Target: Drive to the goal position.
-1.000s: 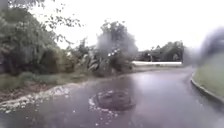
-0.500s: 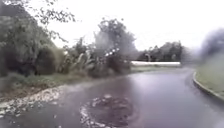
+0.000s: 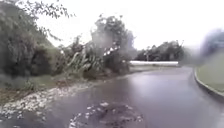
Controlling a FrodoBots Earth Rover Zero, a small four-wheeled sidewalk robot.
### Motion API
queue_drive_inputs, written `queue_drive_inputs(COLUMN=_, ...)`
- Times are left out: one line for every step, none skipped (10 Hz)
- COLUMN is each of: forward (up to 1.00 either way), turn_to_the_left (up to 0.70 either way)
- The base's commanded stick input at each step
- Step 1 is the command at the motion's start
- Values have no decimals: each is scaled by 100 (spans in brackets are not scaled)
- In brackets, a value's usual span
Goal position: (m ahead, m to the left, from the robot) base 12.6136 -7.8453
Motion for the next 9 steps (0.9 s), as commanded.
queue_drive_inputs(forward=70, turn_to_the_left=-14)
queue_drive_inputs(forward=70, turn_to_the_left=-14)
queue_drive_inputs(forward=70, turn_to_the_left=-14)
queue_drive_inputs(forward=70, turn_to_the_left=-14)
queue_drive_inputs(forward=70, turn_to_the_left=-14)
queue_drive_inputs(forward=70, turn_to_the_left=-14)
queue_drive_inputs(forward=70, turn_to_the_left=-14)
queue_drive_inputs(forward=70, turn_to_the_left=-14)
queue_drive_inputs(forward=70, turn_to_the_left=-14)
